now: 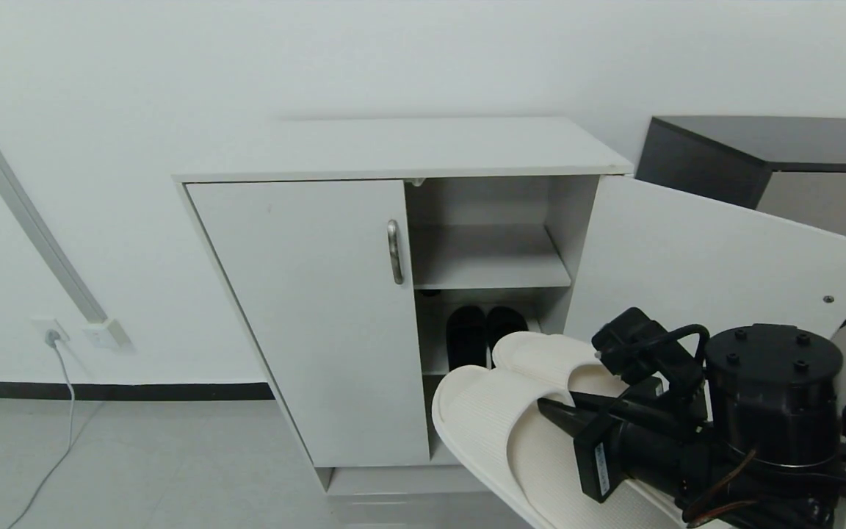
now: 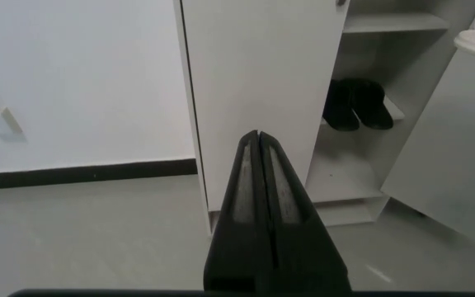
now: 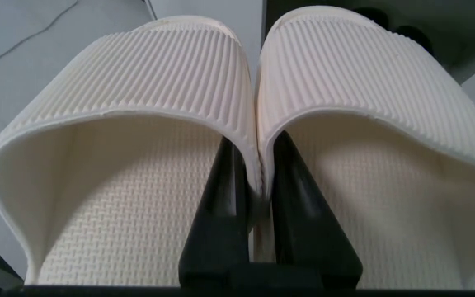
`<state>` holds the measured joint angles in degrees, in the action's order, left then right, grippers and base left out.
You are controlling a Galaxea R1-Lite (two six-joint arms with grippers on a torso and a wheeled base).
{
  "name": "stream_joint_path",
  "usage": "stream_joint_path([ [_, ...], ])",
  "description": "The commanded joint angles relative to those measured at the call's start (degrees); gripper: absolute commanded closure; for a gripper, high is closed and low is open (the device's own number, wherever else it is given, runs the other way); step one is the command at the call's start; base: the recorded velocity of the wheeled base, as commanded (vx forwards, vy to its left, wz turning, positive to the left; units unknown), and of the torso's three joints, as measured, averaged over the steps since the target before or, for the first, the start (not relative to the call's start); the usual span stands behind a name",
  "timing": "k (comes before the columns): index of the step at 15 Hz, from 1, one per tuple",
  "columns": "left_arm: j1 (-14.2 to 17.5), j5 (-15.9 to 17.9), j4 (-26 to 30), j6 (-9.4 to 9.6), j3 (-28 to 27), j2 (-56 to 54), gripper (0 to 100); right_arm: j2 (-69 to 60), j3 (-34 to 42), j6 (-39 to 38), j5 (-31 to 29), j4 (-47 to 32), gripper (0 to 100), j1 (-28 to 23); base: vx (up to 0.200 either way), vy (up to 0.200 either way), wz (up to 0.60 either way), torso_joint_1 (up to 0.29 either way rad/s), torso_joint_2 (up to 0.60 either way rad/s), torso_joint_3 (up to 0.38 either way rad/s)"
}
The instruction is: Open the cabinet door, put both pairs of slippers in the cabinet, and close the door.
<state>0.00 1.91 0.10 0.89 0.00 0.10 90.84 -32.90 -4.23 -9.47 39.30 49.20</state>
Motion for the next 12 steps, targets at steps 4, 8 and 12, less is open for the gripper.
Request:
stream_joint_path([
  [4, 0.0, 0.0, 0.0, -0.01, 0.0, 0.1, 100, 0.3, 0.2, 0.0, 0.0, 0.6, 100, -0.1, 0.000, 0.000, 0.00, -0.095, 0.45, 0.354],
  [8, 0.0, 0.0, 0.0, -0.01, 0.0, 0.1, 100, 0.3, 0.7, 0.0, 0.0, 1.7, 100, -0.1, 0.000, 0.000, 0.00, -0.045, 0.44, 0.392],
  [12, 0.0, 0.0, 0.0, -0.01, 0.0, 0.1, 100, 0.7, 0.8, 0.0, 0.0, 1.7, 100, -0.1, 0.000, 0.000, 0.00, -0.001, 0.17, 0.157],
])
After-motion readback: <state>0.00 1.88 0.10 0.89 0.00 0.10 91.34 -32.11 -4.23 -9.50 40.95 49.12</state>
